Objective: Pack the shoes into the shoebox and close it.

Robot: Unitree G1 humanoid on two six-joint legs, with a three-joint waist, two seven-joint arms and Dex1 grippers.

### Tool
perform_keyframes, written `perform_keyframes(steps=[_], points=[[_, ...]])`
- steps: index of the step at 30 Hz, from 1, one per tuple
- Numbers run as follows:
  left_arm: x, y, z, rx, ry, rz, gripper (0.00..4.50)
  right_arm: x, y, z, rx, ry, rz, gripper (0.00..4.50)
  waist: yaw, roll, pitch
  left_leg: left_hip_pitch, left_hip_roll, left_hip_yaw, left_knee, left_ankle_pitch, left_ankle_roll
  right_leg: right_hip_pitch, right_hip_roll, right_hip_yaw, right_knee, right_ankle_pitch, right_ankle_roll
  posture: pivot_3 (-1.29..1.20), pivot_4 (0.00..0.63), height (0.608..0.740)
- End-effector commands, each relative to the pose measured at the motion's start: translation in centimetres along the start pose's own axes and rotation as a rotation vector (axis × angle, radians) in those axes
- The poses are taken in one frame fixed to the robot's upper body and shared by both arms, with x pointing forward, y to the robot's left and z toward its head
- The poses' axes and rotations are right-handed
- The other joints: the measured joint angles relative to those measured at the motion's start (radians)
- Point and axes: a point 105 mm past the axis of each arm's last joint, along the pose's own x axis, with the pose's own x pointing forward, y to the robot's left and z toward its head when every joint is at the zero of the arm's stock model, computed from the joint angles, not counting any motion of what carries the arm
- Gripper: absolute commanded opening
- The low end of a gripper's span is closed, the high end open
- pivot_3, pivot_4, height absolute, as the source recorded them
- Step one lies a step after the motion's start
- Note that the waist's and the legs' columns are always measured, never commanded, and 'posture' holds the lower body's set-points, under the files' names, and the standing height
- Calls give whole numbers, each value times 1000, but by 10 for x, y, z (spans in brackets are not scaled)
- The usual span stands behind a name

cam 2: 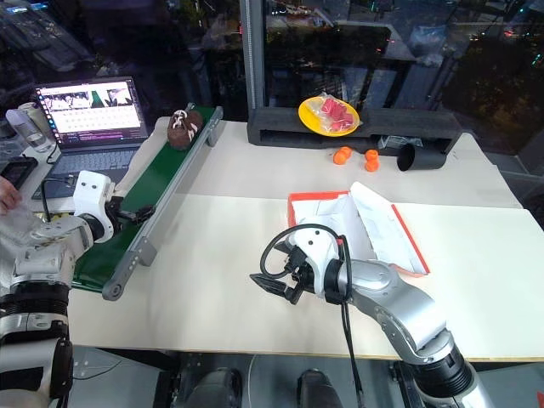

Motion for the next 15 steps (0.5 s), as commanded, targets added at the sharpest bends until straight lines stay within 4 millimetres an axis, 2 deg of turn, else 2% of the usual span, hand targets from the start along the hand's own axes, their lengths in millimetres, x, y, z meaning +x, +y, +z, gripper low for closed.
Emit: perform_keyframes(steps=[1, 10, 15], points=[[-4, 7, 25, 28, -65, 27, 4500, -4, -5, 9, -24, -28, -31, 4453, 0, 0, 0, 0, 0, 0, 0, 0, 0, 0, 0, 0, 0, 0, 0, 0, 150, 719], [-4, 9, 31, 58, -54, 37, 4500, -5, -8, 9, -21, -29, -47, 4453, -1, 0, 0, 0, 0, 0, 0, 0, 0, 0, 0, 0, 0, 0, 0, 0, 150, 719], [-3, 13, 25, 65, -35, 59, 4500, -4, -8, 8, -21, -27, -54, 4453, 0, 0, 0, 0, 0, 0, 0, 0, 0, 0, 0, 0, 0, 0, 0, 0, 150, 719]])
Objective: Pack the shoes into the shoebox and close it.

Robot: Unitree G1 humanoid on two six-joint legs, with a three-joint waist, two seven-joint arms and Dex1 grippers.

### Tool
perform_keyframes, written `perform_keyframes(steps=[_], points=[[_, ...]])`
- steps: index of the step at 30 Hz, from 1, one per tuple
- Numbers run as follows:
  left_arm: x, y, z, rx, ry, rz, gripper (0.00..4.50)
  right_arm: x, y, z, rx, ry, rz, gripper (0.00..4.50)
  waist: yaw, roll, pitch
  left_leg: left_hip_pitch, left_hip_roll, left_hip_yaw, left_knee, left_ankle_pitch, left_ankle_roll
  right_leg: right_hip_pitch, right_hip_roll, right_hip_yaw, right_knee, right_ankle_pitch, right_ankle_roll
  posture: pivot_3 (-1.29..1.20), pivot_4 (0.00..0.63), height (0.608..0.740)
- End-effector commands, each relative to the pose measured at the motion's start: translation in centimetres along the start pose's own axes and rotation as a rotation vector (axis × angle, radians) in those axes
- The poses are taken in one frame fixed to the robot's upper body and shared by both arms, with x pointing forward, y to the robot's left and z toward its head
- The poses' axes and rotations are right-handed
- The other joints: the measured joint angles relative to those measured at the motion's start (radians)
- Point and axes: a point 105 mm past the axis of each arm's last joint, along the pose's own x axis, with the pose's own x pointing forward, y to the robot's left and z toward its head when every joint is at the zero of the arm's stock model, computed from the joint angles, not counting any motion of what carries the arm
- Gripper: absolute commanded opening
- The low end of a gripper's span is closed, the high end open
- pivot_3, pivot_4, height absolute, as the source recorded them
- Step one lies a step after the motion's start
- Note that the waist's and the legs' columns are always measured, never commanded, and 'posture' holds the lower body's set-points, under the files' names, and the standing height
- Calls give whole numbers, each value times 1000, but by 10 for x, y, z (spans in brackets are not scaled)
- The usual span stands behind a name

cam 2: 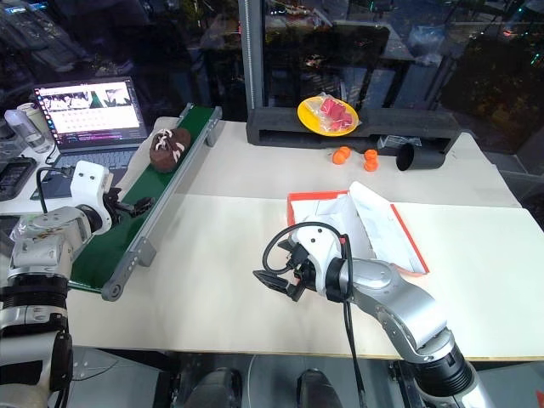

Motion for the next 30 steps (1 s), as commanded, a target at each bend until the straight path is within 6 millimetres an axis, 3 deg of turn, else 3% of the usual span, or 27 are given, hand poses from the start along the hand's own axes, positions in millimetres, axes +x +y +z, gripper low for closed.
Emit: perform_keyframes(steps=[1, 15, 21, 24, 27, 29, 30], points=[[-3, 10, 13, 34, -27, 39, 4500, -3, -3, 10, -29, -33, -27, 4453, 0, 0, 0, 0, 0, 0, 0, 0, 0, 0, 0, 0, 0, 0, 0, 0, 150, 719], [6, 10, -6, 47, 23, 50, 4500, -5, -6, 17, -26, -62, -55, 4453, 0, 0, 0, 0, 0, 0, 0, 0, 0, 0, 0, 0, 0, 0, 0, 0, 150, 719], [16, -6, -16, 31, 58, 6, 4500, -7, -8, 20, -26, -74, -64, 4453, 1, 0, 0, 0, 0, 0, 0, 0, 0, 0, 0, 0, 0, 0, 0, 0, 150, 719], [16, -6, -17, 23, 56, 3, 3798, -7, -9, 22, -28, -82, -70, 4500, 2, 0, 0, 0, 0, 0, 0, 0, 0, 0, 0, 0, 0, 0, 0, 0, 150, 719], [16, -6, -14, 8, 47, 6, 2753, -8, -11, 24, -30, -85, -73, 4500, 2, 0, 0, 0, 0, 0, 0, 0, 0, 0, 0, 0, 1, 0, 0, 0, 150, 719], [16, -6, -6, -1, 13, 6, 2629, -8, -12, 25, -29, -89, -74, 4500, 2, 0, 0, 0, 0, 0, 0, 0, 0, 0, 0, 0, 1, 0, 0, 0, 150, 719], [16, -8, 10, -24, -62, 4, 2629, -8, -14, 28, -20, -102, -79, 4500, 1, 0, 0, 0, 0, 0, 0, 0, 0, 0, 0, 0, 1, 0, 0, 0, 150, 719]])
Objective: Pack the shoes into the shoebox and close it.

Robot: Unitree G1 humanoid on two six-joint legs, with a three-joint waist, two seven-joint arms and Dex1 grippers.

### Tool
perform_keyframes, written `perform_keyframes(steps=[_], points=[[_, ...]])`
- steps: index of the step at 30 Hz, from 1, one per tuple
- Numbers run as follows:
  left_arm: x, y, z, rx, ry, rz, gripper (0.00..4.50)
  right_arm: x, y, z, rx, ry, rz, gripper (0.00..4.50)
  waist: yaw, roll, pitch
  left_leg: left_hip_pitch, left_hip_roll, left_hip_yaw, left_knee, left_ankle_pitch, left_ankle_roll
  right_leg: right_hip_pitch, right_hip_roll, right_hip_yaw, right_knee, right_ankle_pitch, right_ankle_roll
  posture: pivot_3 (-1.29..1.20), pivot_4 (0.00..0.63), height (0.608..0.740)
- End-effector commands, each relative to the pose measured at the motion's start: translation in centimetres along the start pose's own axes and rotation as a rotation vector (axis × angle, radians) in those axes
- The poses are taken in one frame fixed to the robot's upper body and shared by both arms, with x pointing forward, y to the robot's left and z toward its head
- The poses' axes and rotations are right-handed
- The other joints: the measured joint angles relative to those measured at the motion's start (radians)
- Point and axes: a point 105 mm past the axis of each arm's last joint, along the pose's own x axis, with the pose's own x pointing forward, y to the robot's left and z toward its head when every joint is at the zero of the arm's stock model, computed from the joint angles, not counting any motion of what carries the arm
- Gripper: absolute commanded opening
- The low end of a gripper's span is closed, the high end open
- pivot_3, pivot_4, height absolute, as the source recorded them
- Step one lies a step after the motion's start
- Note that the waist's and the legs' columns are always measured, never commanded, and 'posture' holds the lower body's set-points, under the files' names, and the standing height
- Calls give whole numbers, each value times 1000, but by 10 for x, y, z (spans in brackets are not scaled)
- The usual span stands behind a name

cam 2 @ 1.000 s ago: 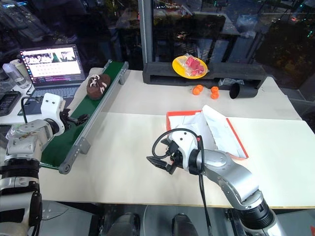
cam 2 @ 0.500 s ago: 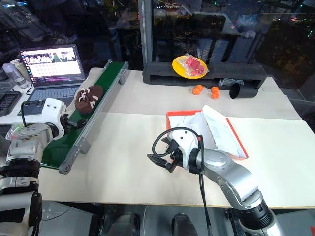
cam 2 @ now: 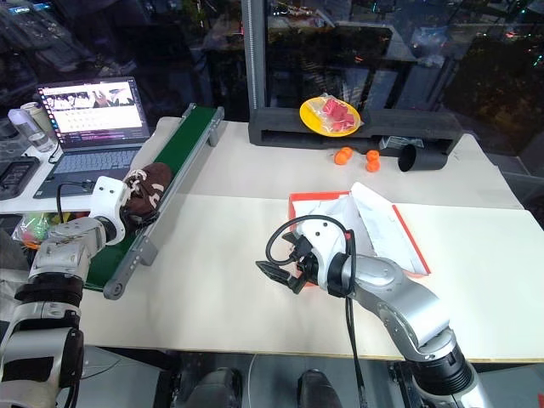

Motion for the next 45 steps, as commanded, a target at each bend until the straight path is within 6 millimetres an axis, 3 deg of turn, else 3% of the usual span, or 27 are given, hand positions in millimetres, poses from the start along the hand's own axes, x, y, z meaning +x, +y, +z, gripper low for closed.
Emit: perform_keyframes(steps=[1, 5, 7, 9, 13, 15, 22, 30, 34, 36, 40, 41, 43, 44, 45], points=[[-6, -2, 57, -52, -245, 0, 2629, -2, -7, 25, -10, -83, -26, 4500, 0, 0, 0, 0, 0, 0, 0, 0, 0, 0, 0, 0, 0, 0, 0, 0, 150, 719], [-19, -35, 103, -165, -469, -141, 2629, 3, -48, 48, 238, -213, -179, 4500, 2, -4, 1, -1, 0, -1, 0, 0, 0, 0, 0, 0, 0, 0, 0, 0, 150, 719], [-25, -71, 115, -212, -521, -290, 2629, 10, -82, 57, 605, -339, -281, 4500, 1, -4, 1, -1, 0, -2, 0, 0, -1, 0, 0, -1, 0, 0, 0, 0, 150, 719], [-31, -105, 119, -232, -525, -429, 2629, 22, -96, 48, 897, -358, -308, 4500, 0, -4, 0, -1, 0, -2, 0, 0, -1, 1, -1, -1, 1, 1, 0, 0, 150, 719], [-41, -160, 122, -211, -504, -623, 2629, 35, -87, 72, 982, -384, -193, 4500, -3, -3, 1, -2, 0, -5, -1, 0, -1, 0, -1, -5, 3, 1, 0, 0, 150, 719], [-45, -175, 125, -210, -506, -678, 2629, 36, -88, 82, 997, -393, -186, 4500, -7, -1, 2, -6, 0, -5, -1, 0, -1, -3, -1, -5, 4, 1, 0, 0, 150, 719], [-52, -212, 128, -196, -487, -800, 2629, 39, -84, 100, 978, -383, -178, 4500, -31, 1, 2, -5, 0, -8, -1, 1, -1, -1, 0, -8, 1, 1, 0, 0, 150, 719], [-60, -232, 129, -163, -494, -873, 2629, 40, -87, 92, 998, -376, -220, 4500, -31, 1, 3, -5, -1, -8, -1, 1, -1, -1, -1, -8, 0, 1, 0, 0, 150, 719], [-56, -231, 129, -148, -490, -854, 2627, 36, -95, 87, 994, -386, -281, 3575, -31, 1, 3, -5, 0, -8, -1, 1, -1, -1, -1, -8, -1, 1, 0, 0, 150, 719], [-54, -230, 127, -127, -482, -841, 2627, 35, -95, 88, 987, -391, -281, 2742, -32, 1, 3, -5, 0, -8, -1, 1, -1, -1, -1, -8, -1, 1, 0, 0, 150, 719], [-50, -229, 124, -98, -483, -811, 2627, 34, -95, 89, 956, -383, -291, 1544, -31, 2, 3, -6, -1, -8, -1, 1, -1, -1, -1, -8, -1, 1, 0, 0, 150, 719], [-50, -229, 124, -98, -486, -806, 3597, 34, -95, 89, 955, -383, -290, 1133, -31, 2, 3, -5, 0, -8, -1, 1, -1, -1, -1, -8, -1, 1, 0, 0, 150, 719], [-51, -232, 121, -68, -482, -815, 4197, 34, -95, 91, 963, -392, -288, 716, -31, 2, 3, -5, 0, -8, -1, 1, -1, -1, -1, -8, -1, 0, 0, 0, 150, 719], [-51, -234, 118, -33, -480, -818, 4473, 33, -97, 91, 969, -398, -294, 712, -31, 2, 3, -5, 0, -8, -1, 1, -1, -1, -1, -8, -1, 0, 0, 0, 150, 719], [-52, -236, 115, -17, -473, -828, 4473, 31, -101, 91, 971, -405, -319, 712, -31, 2, 3, -6, 0, -8, -1, 1, -1, -1, -1, -9, -1, 0, 0, 0, 150, 719]])
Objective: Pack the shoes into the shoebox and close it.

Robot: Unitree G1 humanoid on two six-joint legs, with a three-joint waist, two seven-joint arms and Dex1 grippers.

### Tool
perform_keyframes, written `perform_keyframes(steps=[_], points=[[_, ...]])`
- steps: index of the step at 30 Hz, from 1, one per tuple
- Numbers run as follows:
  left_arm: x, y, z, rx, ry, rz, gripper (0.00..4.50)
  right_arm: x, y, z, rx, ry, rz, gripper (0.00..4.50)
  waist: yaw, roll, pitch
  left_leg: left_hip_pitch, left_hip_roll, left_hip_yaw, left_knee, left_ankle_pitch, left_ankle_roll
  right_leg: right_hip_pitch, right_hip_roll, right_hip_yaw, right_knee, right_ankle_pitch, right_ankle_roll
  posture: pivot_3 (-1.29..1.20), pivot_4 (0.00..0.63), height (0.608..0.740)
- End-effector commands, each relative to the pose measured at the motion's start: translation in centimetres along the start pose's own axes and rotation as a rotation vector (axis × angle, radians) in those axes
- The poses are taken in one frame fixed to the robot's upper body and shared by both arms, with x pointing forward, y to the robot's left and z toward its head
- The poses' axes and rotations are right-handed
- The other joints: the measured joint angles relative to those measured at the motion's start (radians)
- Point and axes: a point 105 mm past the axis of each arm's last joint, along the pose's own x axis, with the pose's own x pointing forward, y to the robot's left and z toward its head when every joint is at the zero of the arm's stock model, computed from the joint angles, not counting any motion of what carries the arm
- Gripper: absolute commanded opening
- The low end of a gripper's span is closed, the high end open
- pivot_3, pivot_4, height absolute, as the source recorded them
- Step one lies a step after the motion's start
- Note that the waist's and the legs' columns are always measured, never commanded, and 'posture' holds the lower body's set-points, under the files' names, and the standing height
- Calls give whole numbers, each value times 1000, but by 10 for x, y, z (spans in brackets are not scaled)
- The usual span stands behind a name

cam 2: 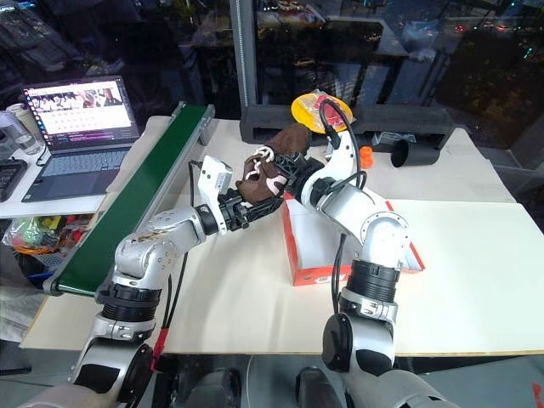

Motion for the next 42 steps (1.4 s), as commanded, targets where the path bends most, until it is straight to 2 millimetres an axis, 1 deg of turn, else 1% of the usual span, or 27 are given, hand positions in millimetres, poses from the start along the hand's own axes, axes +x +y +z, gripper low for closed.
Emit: perform_keyframes(steps=[1, 3, 5, 7, 8, 10, 12, 14, 15, 17, 19, 21, 25, 27, 29, 32, 33, 36, 40, 42], points=[[1, -14, 7, 110, -8, -62, 4473, -5, 7, 19, -7, -88, 2, 712, 0, 0, 0, 0, 0, 0, 0, 0, 0, 0, 0, 0, 0, 0, 0, 0, 150, 719], [-4, -11, -2, 107, 19, -58, 4473, -11, -8, 42, -38, -173, -88, 712, 0, 0, 0, 0, 0, 0, 0, 0, 0, 0, 0, 0, 0, 0, 0, 0, 150, 719], [-10, -8, -16, 139, 81, -54, 4473, -22, -17, 61, -151, -210, -176, 712, 4, 1, 0, 0, 0, 0, 0, 0, 0, 0, 0, 0, 0, 0, 0, 0, 150, 719], [-16, -7, -26, 150, 113, -58, 4473, -31, -30, 67, -298, -149, -286, 712, 9, 3, 2, -1, -1, 0, 0, 0, 0, 0, -1, 0, -1, 0, 0, 0, 150, 719], [-17, -8, -27, 149, 116, -60, 4473, -34, -36, 68, -336, -122, -324, 712, 9, 4, 2, -1, -1, 0, 0, 0, 0, 0, -1, 0, -1, 0, 0, 0, 150, 719], [-18, -9, -30, 148, 121, -61, 4473, -48, -59, 69, -413, -55, -438, 712, 7, 4, 3, -2, -1, 0, 0, 0, 0, 0, -1, 0, -2, 0, 0, 0, 150, 719], [-18, -10, -32, 146, 121, -64, 4473, -56, -75, 61, -439, 25, -481, 712, 7, 5, 3, -1, -1, 0, -1, 0, 0, -1, -1, 0, -2, 0, -1, 0, 150, 719], [-17, -11, -34, 140, 119, -64, 4473, -65, -97, 42, -501, 152, -547, 712, 3, 5, 3, 0, 0, 0, -1, 0, 0, 0, 0, 0, -2, -1, -1, 0, 150, 719], [-16, -12, -34, 138, 118, -63, 4473, -68, -104, 34, -525, 201, -570, 712, 2, 5, 3, 0, 0, 0, -1, 0, 0, 1, 0, 0, -2, -1, -1, 0, 150, 719], [-15, -13, -34, 137, 116, -63, 4473, -72, -114, 22, -537, 263, -582, 712, 0, 6, 3, 0, 0, 0, -1, 0, 0, 0, 0, 0, -2, -1, -1, 0, 150, 719], [-14, -12, -35, 131, 112, -56, 4473, -77, -136, 9, -543, 330, -638, 712, -1, 7, 3, 0, -1, 1, -1, 0, 0, 0, 0, 1, -1, -1, -1, 0, 150, 719], [-14, -12, -34, 123, 105, -53, 4473, -81, -153, 2, -546, 366, -681, 712, 2, 7, 3, 0, -1, 1, -1, 0, 0, 1, 0, 1, -1, -1, -1, 0, 150, 719], [-14, -11, -34, 122, 101, -46, 4473, -77, -168, -5, -565, 402, -693, 712, 3, 7, 3, 0, -1, 1, -1, 0, 0, 1, 0, 1, -2, -1, -1, 0, 150, 719], [-14, -11, -33, 121, 100, -45, 4473, -74, -172, -6, -564, 406, -693, 712, 3, 7, 3, 0, -1, 0, -1, 0, 0, 2, 0, 1, -2, -1, -1, 0, 150, 719], [-14, -11, -33, 122, 100, -45, 4500, -71, -174, -6, -552, 391, -693, 1597, 2, 7, 3, 1, -1, 0, 0, 0, 0, 3, 0, 1, -2, -1, 0, 0, 150, 719], [-15, -11, -33, 123, 99, -42, 4500, -65, -171, -4, -556, 373, -685, 2534, 0, 7, 3, 4, -1, 0, 0, 0, 0, 5, 0, 1, -2, 0, 0, 0, 150, 719], [-16, -10, -33, 124, 98, -39, 4500, -63, -168, -2, -556, 361, -680, 2945, 0, 7, 3, 4, -1, 0, 0, 0, 0, 5, 0, 1, -2, 0, 0, 0, 150, 719], [-18, -4, -30, 133, 92, -13, 4500, -55, -151, 13, -602, 292, -660, 3844, 2, 7, 3, 4, -1, 0, 0, 0, 1, 4, 0, 1, -1, -1, 0, 0, 150, 719], [-25, 11, -25, 158, 83, 51, 4500, -45, -116, 35, -700, 182, -618, 3844, 3, 8, 4, 0, -1, 0, 0, 0, 1, 0, 0, 1, -1, -1, 0, 0, 150, 719], [-31, 27, -17, 183, 63, 120, 4500, -42, -91, 49, -780, 113, -591, 3844, 3, 8, 4, 0, -1, 0, 0, 0, 1, 0, 0, 1, -1, -1, 0, 0, 150, 719]])
